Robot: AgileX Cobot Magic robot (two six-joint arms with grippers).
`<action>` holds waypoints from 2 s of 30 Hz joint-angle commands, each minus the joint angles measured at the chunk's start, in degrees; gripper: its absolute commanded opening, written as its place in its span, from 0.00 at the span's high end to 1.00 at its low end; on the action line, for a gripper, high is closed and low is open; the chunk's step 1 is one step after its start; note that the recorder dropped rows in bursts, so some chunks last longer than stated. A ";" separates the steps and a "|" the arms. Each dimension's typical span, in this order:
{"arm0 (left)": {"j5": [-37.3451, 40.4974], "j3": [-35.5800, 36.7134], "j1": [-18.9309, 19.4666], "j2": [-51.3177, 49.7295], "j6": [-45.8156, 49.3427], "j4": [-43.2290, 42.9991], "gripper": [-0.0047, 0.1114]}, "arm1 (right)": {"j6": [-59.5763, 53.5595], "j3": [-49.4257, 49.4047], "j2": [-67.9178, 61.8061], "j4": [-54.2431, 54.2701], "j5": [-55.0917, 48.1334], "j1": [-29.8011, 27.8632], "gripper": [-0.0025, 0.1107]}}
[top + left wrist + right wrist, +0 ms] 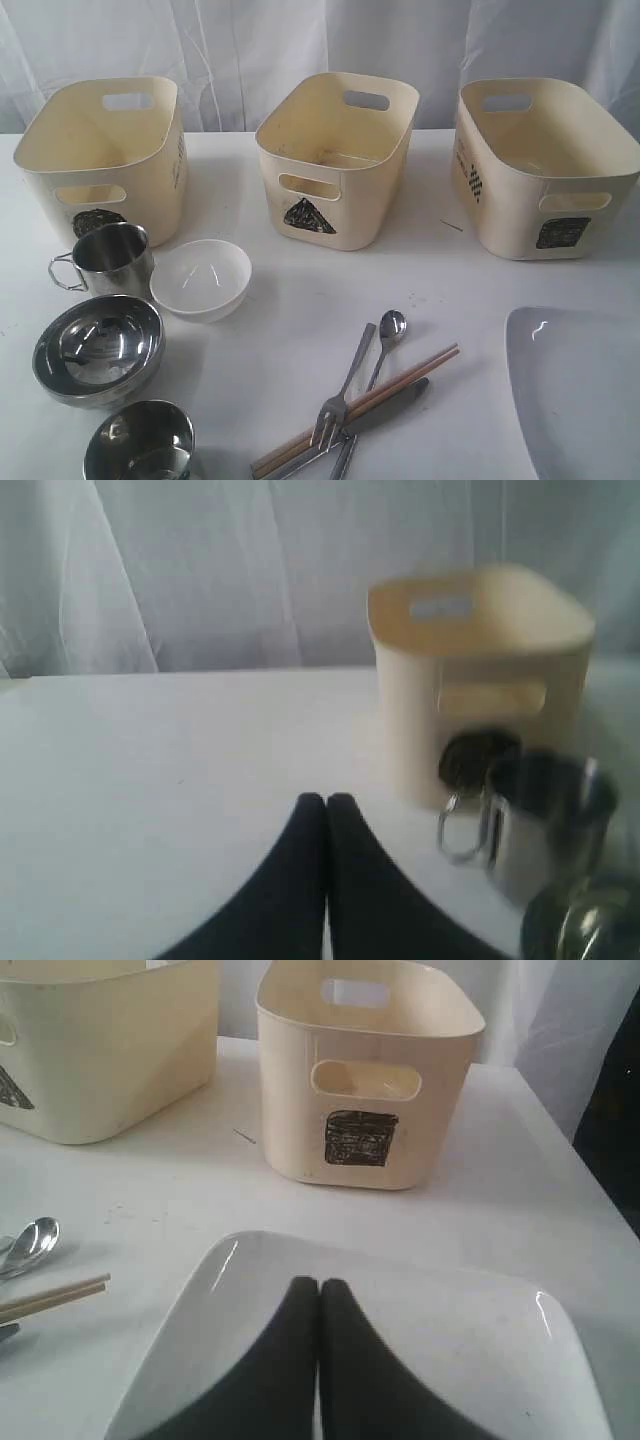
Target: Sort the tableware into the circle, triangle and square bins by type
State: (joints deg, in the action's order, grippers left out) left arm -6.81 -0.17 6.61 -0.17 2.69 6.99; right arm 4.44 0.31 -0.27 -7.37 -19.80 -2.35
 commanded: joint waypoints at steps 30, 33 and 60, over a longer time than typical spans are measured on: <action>13.76 -32.92 0.06 -38.59 -1.22 25.94 0.96 | 0.34 -0.31 0.27 -0.11 0.18 -0.04 0.98; 29.19 -43.39 0.06 -51.02 7.50 21.10 0.96 | 0.34 -0.31 0.27 -0.11 0.18 -0.04 0.98; 24.19 -31.88 -36.90 -62.77 51.12 36.90 0.78 | 0.34 -0.31 0.27 -0.11 0.18 -0.04 0.98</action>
State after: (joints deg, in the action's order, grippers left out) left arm 17.04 -32.39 -29.92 -62.96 51.19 43.63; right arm 4.44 0.31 -0.27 -7.37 -19.80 -2.35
